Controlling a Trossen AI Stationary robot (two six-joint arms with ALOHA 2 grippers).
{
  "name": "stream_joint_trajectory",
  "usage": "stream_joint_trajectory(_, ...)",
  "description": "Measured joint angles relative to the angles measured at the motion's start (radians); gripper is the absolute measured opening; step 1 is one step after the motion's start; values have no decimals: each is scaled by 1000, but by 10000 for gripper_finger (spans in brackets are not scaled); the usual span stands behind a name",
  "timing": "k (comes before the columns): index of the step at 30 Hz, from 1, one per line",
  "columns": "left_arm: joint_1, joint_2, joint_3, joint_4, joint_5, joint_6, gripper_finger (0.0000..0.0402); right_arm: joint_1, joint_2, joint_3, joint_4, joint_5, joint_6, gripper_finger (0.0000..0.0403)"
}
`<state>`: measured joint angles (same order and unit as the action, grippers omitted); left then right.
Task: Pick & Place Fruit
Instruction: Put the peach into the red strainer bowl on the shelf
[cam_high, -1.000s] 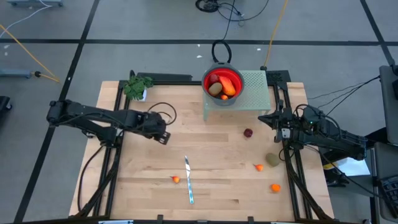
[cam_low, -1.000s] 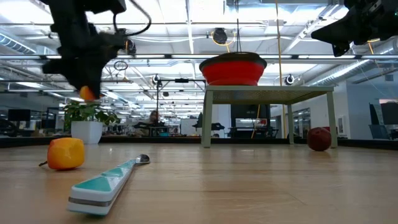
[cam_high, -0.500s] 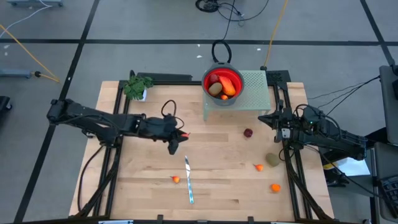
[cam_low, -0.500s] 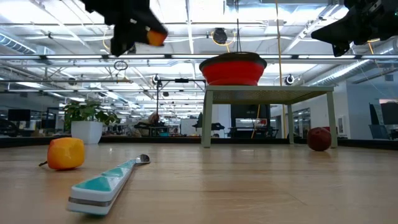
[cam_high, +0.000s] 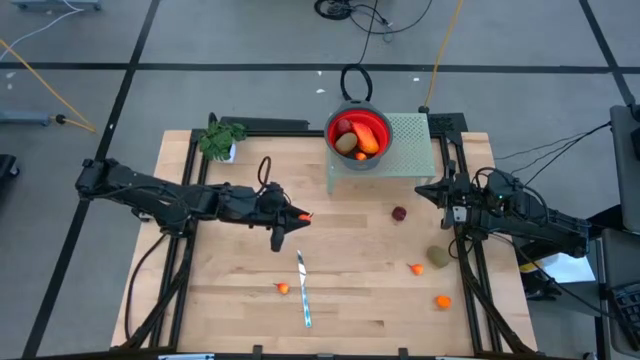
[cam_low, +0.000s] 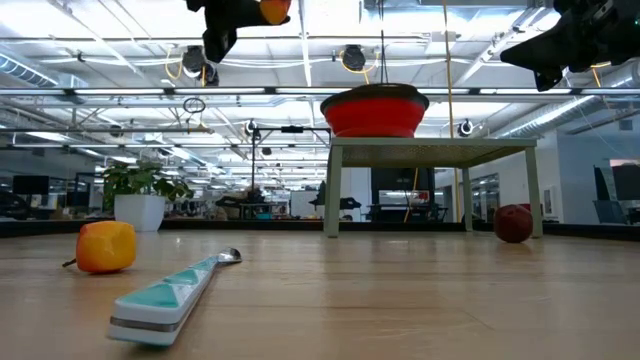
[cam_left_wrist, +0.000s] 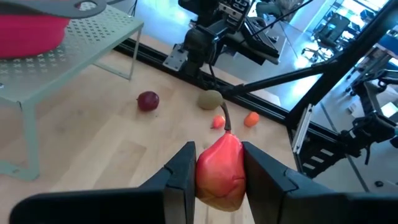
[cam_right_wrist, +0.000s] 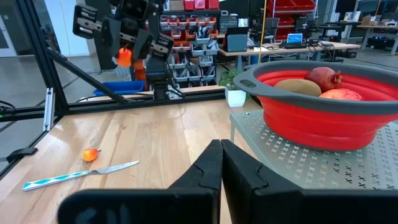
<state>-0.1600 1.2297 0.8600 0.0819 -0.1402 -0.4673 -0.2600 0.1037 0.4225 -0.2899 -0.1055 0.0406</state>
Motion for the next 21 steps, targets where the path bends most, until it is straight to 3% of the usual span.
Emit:
stream_joint_trajectory(7, 0, 0, 0, 16, -9, -50, 97, 0, 0, 0, 0, 0, 0, 0)
stream_joint_trajectory(21, 0, 0, 0, 26, -295, -675, 97, 0, 0, 0, 0, 0, 0, 0)
